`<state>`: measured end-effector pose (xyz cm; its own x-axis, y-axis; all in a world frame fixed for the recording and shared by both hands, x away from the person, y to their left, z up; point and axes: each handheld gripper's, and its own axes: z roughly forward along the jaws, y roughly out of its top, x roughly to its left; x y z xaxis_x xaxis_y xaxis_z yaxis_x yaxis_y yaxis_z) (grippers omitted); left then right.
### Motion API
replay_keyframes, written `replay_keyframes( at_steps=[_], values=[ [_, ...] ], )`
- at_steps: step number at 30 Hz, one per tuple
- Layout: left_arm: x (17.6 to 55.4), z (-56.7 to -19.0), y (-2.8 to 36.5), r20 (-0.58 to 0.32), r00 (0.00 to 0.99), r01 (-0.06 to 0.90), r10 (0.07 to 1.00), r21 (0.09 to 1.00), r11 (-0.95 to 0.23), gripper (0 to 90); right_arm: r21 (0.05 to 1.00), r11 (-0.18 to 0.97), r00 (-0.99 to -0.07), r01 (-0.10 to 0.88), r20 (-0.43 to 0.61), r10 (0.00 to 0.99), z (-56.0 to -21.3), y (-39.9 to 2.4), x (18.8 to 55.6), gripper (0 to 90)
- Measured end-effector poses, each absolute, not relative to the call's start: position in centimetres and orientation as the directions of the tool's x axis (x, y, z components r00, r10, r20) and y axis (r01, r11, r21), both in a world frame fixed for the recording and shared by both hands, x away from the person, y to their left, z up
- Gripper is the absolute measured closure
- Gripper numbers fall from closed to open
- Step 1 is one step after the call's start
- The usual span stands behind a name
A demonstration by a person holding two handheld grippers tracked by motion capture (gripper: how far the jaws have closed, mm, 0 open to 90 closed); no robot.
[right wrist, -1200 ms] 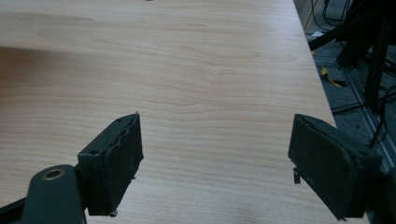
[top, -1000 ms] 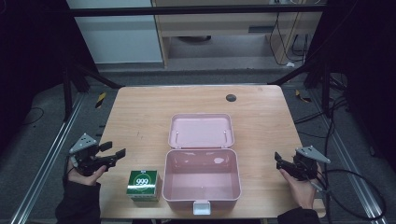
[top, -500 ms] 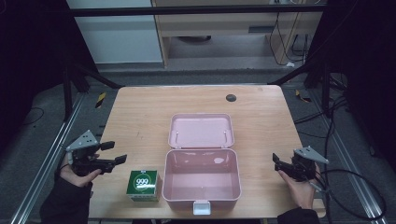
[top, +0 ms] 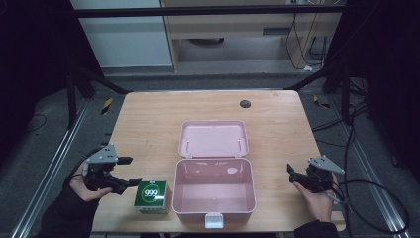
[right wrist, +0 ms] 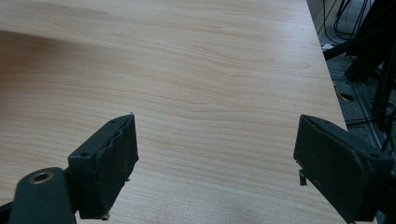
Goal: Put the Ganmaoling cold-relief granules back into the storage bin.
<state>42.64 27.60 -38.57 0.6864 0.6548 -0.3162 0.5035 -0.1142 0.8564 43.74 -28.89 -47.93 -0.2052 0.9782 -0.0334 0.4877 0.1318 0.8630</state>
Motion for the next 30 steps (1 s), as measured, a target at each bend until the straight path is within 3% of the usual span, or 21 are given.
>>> replay_keyframes(
  at_steps=[30],
  values=[
    [40.6,-40.8,23.1,-0.343,0.731,0.558,0.589,0.799,-0.227,9.7,0.836,0.179,-0.257,0.519,-0.047,0.965,-48.5,-28.5,44.1,9.5]
  ],
)
